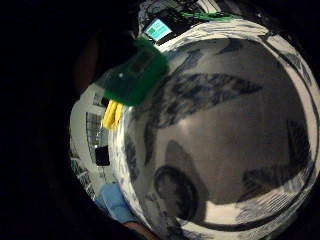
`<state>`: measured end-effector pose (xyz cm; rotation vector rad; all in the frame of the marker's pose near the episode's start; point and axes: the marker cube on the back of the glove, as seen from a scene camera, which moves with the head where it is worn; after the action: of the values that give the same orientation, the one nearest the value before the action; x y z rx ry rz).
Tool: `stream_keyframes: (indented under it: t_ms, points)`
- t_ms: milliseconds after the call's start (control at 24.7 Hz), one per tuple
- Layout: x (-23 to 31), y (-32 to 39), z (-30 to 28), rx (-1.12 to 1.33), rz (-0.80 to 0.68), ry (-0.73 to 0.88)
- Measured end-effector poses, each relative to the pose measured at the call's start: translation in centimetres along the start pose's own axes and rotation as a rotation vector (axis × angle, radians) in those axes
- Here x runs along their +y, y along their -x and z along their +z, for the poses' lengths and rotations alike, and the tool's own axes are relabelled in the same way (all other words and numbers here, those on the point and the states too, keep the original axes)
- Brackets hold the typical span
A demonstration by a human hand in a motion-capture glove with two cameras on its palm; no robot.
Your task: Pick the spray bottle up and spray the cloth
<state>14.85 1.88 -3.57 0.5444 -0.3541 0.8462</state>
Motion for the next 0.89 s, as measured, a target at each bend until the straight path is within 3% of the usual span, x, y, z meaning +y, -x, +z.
stream_keyframes:
  t_ms: [608,892]
  points:
    - [-6.0,-0.5,3.7,0.001,0.017,-0.187]
    - [-5.9,3.1,3.6,-0.234,-0.112,-0.037]
